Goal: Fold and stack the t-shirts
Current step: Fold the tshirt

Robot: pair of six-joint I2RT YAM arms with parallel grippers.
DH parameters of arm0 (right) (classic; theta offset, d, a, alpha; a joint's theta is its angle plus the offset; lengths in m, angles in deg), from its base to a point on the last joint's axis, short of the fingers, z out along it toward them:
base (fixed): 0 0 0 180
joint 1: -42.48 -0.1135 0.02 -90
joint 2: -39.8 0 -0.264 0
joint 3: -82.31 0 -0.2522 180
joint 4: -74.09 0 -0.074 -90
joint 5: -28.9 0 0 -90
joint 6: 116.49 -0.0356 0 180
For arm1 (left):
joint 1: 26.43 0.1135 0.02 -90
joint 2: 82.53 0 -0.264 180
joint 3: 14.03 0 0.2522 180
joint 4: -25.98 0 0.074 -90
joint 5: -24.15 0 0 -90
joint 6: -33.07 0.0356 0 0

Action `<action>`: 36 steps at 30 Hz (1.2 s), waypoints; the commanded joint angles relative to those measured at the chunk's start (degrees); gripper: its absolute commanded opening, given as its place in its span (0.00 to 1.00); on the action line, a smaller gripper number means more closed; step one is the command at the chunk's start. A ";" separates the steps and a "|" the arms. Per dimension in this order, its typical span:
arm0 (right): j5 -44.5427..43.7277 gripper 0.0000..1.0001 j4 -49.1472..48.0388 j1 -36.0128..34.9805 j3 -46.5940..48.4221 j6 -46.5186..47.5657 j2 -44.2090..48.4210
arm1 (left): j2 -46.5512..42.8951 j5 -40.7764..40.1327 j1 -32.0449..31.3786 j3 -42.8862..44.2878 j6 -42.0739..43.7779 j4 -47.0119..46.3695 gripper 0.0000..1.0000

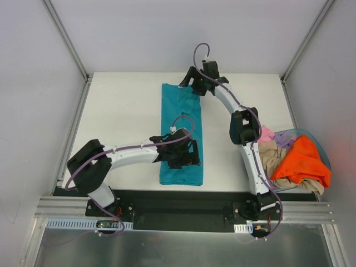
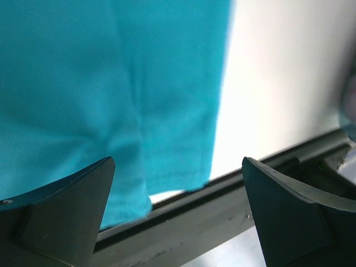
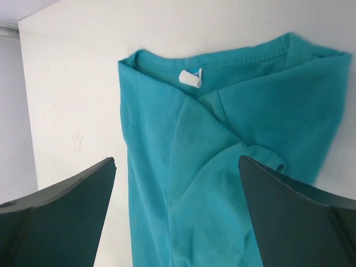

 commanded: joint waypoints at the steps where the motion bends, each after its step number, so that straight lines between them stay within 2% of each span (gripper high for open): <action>1: -1.70 0.97 4.67 -0.10 -1.76 11.67 17.09 | -12.80 -7.96 -2.58 -0.98 5.64 0.14 0.99; 4: -3.27 0.97 11.00 -0.45 -11.68 16.69 26.84 | -19.21 -10.41 -2.59 -4.14 7.23 1.10 0.99; 5: -5.02 0.97 11.73 -0.54 -20.41 17.30 32.61 | -20.99 -11.55 -2.59 -6.24 6.98 3.02 0.99; 8: -7.57 0.97 11.12 -0.80 -35.21 16.70 45.47 | -26.53 -15.69 -2.50 -9.94 4.78 9.95 0.99; 9: -8.10 0.97 10.33 -1.41 -45.36 15.65 48.72 | -29.15 -16.48 -2.59 -11.00 2.78 11.64 0.99; 10: -8.28 0.97 9.20 -1.94 -49.81 15.29 54.59 | -30.40 -17.10 -2.59 -12.14 1.97 13.05 0.99; 12: -8.55 0.97 8.66 -3.86 -61.90 14.06 59.63 | -32.86 -16.76 -2.41 -16.01 0.65 14.20 0.99; 13: -8.72 0.97 8.74 -4.75 -65.03 13.71 63.83 | -34.70 -16.23 -2.41 -17.24 -0.66 14.21 0.99; 16: -9.60 0.97 9.36 -9.93 -76.45 11.86 69.74 | -35.24 -13.24 -2.41 -20.76 -2.34 14.21 0.99; 19: -5.84 0.97 8.75 -15.46 -84.88 9.85 73.52 | -32.18 -11.74 -2.41 -21.91 -3.75 14.21 0.91; 20: -5.56 0.97 8.66 -18.61 -86.40 9.23 74.24 | -31.21 -11.65 -2.41 -21.65 -4.01 14.12 0.85; 23: -6.87 0.97 10.41 -23.80 -90.36 7.73 75.47 | -26.99 -12.70 -2.50 -20.42 -5.15 14.12 0.79; 26: -8.11 0.99 12.43 -26.37 -92.56 7.03 74.86 | -22.69 -14.64 -2.32 -19.10 -5.51 14.12 0.70; 28: -7.33 0.99 12.35 -27.16 -93.70 6.41 74.16 | -21.36 -15.25 -2.32 -18.48 -5.68 14.12 0.60; 35: -3.90 0.88 7.87 -29.89 -95.82 5.44 70.03 | -18.64 -15.87 -2.06 -18.92 -6.56 14.03 0.36; 36: -3.37 0.83 7.26 -29.98 -95.91 5.18 68.55 | -18.37 -15.96 -2.06 -18.92 -6.65 14.03 0.34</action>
